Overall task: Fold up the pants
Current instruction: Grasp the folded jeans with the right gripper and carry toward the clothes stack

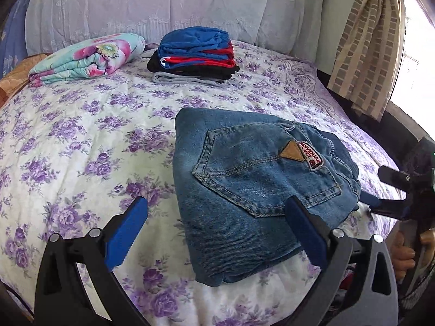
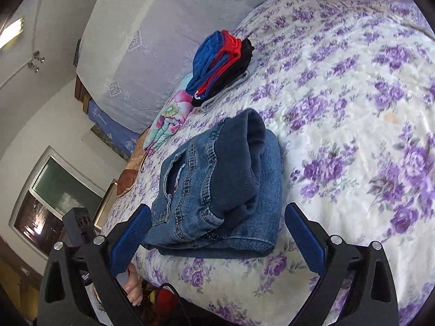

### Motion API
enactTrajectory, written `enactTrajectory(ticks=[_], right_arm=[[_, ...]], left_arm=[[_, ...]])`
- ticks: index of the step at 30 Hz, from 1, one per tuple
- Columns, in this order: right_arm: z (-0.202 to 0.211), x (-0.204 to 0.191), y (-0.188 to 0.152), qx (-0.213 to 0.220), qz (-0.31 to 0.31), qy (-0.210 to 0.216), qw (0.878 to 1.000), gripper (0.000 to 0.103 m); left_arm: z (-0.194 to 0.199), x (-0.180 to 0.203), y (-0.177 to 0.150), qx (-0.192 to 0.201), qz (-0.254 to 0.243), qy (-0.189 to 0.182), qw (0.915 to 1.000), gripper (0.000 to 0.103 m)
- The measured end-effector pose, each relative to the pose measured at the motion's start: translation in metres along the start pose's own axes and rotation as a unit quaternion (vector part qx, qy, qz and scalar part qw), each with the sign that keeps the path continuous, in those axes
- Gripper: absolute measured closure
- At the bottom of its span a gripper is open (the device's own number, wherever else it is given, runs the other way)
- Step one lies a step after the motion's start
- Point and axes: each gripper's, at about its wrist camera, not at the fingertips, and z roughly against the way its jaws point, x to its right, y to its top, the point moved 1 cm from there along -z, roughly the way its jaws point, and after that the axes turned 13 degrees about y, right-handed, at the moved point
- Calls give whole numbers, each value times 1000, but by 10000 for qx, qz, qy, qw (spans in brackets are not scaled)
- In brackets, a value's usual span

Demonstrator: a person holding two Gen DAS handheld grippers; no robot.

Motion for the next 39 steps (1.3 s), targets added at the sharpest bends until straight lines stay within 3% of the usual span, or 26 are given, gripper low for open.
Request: enactTrajectory(ticks=[4,11,18,23,25,27,31,34,39], right_arm=[[-9,12,-1,-76,-273,15,9996,4],[-27,19,13,-440,-571,101,9973,4],[-54,23,28,-1032,-621,-18,9927,3],[-69,17,28,-1290,-203,-161,9913,5],[-72,11,26,-1298,129,-284,9910,17],[-71,5,23,-1271,539,-376,9897,25],[-68,-6,23,-1260,1008,-466,9858,35],[-69,-18,30,-1287,1305,-540,9816,37],[-79,-35,70,-1154,1526,-417,9806,39]], left_arm=[[-15,-14,5,-442,515,-543,9962,4],[-45,-27,5,-1054,1126,-1306,9794,4],[-69,-25,11,-1305,1103,-1597,9723,4],[-73,-19,15,-1209,967,-1632,9744,4],[-74,-15,18,-1167,930,-1548,9766,5],[-72,-8,23,-1110,813,-1584,9777,24],[-61,3,33,-1025,499,-1221,9860,31],[-57,5,46,-1053,404,-1109,9874,36],[-54,4,96,-612,171,-931,9936,41]])
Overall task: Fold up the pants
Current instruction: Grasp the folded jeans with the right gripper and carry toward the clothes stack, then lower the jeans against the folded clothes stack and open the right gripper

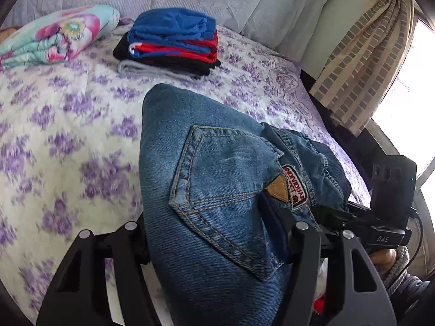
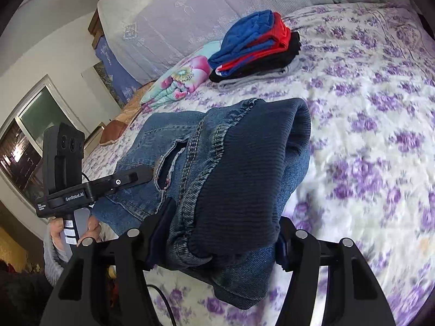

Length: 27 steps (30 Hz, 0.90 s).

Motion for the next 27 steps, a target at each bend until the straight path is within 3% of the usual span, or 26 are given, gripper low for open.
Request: enactTrajectory(ticks=[8,12,16,21,24,27], right_arm=[[-46,30,127,387,188,-21,9991,40],[-88,58,170,374,42,-65,9993,40],[-134,87,192,262,-155,-183,9994,40],[-183,126,195,50,-433,-329,9985,40],[-193,145,185,72,-557,-113,9984,35],[-195,154,183,53,-811,112,9966,32]], left_arm=[[-38,-26,120,355,49,358,9987,41],[-79,-54,154,261,264,488,9981,41],[-125,-79,166,40,480,611,9970,41],[-182,-107,160,-272,733,644,9949,39],[-192,-116,148,-32,697,644,9955,24],[-188,-110,148,80,442,903,9949,20]])
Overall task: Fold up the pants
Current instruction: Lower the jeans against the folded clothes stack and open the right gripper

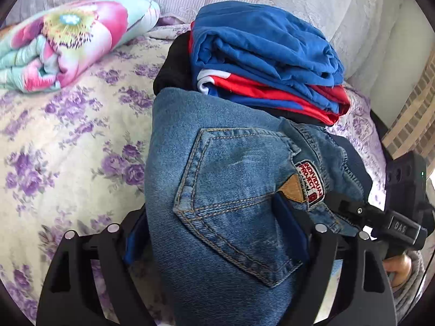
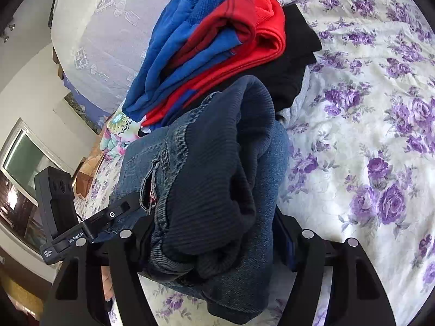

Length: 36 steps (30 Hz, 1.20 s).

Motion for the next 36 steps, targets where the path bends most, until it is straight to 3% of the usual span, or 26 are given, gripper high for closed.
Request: enactTrajectory(ticks=[5,10,19,26,36], right_arm=[[-1,-2,-2,27,40,9,10000,27],[-1,0,-2,66,25,44,10000,20],[39,-8,-29,504,32,-494,9975,8],[71,-8,-62,723,-365,-692,9943,4],[103,-47,-116,823,58,-817,9932,4]], left_arm=[[3,2,-2,133,-110,323,9993,10],[18,3,-8,459,-272,683,9962,8],[69,26,-40,1349,-884,1572,9743,7],[98,18,-66,1412,-574,1795,9719,5],[137,0,-106,1445,-153,1885,9713,5]])
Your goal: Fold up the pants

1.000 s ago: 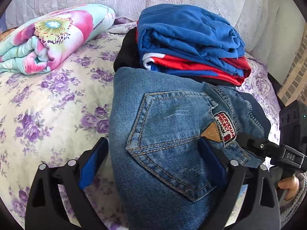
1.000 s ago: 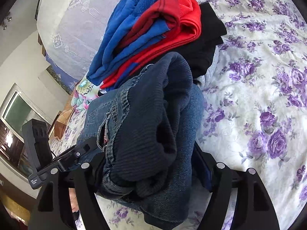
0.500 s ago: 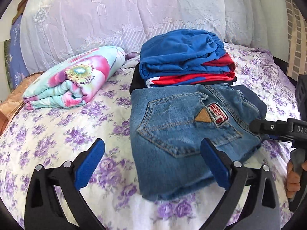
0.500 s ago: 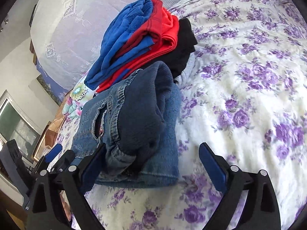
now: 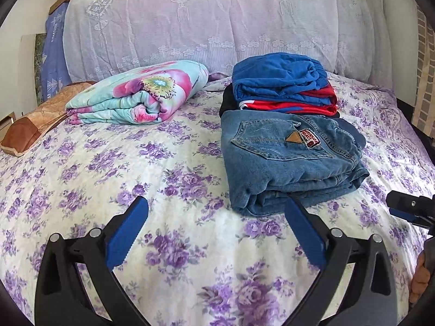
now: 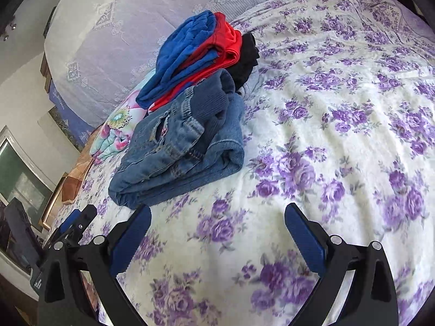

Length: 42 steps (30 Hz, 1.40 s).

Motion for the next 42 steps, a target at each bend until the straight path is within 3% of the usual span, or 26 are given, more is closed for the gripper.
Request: enactTrajectory(ticks=[9,17,23,30,36,40,42], right_arm=[[46,-51,-26,670,1084,-244,9916,4],[64,-75,-19,1208,1751,-532,9757,4],[63,-104,6,1316,2429,-514,9597,4],[52,-133,61,1760,2915,-830,9366,4],[39,-133,104,2041,2409,-665,9465,4],[23,-113,95,2088,2203,-546,9513,4],[9,-102,93,1867,2242,-663,9542,4]], left_arm=[[28,-4,-7,159,62,-35,9998,5],[26,4,20,171,194,-112,9996,5],[21,27,54,438,-70,97,9990,5],[8,51,89,621,-114,7,9980,5],[-20,64,105,514,-25,-36,9987,5],[-39,65,93,377,-14,-121,9992,5],[-48,66,81,255,-187,-92,9995,5]])
